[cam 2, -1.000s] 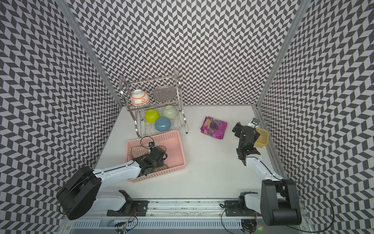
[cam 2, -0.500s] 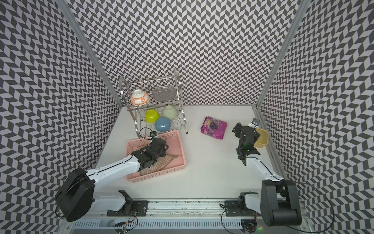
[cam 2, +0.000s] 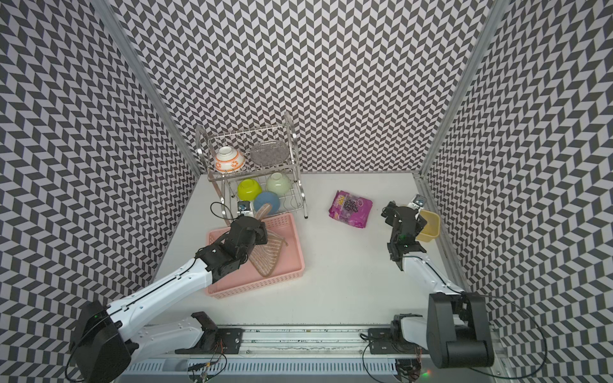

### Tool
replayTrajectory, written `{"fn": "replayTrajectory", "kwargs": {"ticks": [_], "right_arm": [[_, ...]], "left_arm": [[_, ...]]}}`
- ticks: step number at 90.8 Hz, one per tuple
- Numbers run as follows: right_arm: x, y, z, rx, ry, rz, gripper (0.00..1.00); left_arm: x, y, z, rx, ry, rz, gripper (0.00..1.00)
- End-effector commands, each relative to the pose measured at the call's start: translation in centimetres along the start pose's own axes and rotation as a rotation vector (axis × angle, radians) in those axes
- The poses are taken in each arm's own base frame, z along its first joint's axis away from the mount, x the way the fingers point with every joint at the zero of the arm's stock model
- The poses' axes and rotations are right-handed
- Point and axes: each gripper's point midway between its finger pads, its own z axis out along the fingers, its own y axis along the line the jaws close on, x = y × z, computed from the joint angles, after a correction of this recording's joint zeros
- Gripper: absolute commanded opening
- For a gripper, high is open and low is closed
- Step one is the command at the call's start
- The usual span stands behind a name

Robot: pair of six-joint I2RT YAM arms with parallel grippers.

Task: Fold the square dishcloth
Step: Pick up the cleaning item from the bin, then place the cleaning item at the center of the board.

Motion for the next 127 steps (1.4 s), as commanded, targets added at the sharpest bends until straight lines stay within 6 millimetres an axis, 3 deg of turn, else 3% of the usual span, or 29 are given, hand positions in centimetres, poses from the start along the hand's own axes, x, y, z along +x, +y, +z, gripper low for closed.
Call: {"fn": "replayTrajectory", "kwargs": {"ticks": [1, 25, 47, 63, 75, 86, 99, 127], "right_arm": [[-0.9, 0.4, 0.2, 0.000, -0.020, 0.014, 1.00], [-0.7, 0.6, 0.4, -0.007, -0.013, 0.010, 1.00], [-0.7, 0.6, 0.4, -0.007, -0.012, 0.012, 1.00], [-0.6, 0.4, 0.4, 0.002, -0.011, 0.010, 1.00], [-0.6, 0.3, 0.5, 0.010, -0.007, 0.010, 1.00], [-0.5, 0.2, 0.6, 0.022, -0.004, 0.011, 1.00], [-0.6, -0.1, 0.5, 0.036, -0.004, 0.014, 1.00], [-1.0, 0.0, 0.0, 0.035, 0.024, 0.027, 1.00]], "left_arm": [[-3.7, -1.0, -0.8, 0.041, -0.095, 0.003, 0.00], [-7.0, -4.7, -1.5, 0.194, -0.150, 0.025, 0.00], [-11.3, -8.3, -3.2, 0.324, -0.205, 0.068, 0.00], [-13.5, -12.6, -5.0, 0.468, -0.227, 0.094, 0.00], [-14.0, -16.4, -6.3, 0.548, -0.237, 0.133, 0.00], [-13.4, -19.8, -6.8, 0.604, -0.219, 0.174, 0.00], [-11.2, -23.1, -6.2, 0.637, -0.162, 0.225, 0.00], [-4.5, -26.0, -3.8, 0.636, 0.007, 0.277, 0.00]]}}
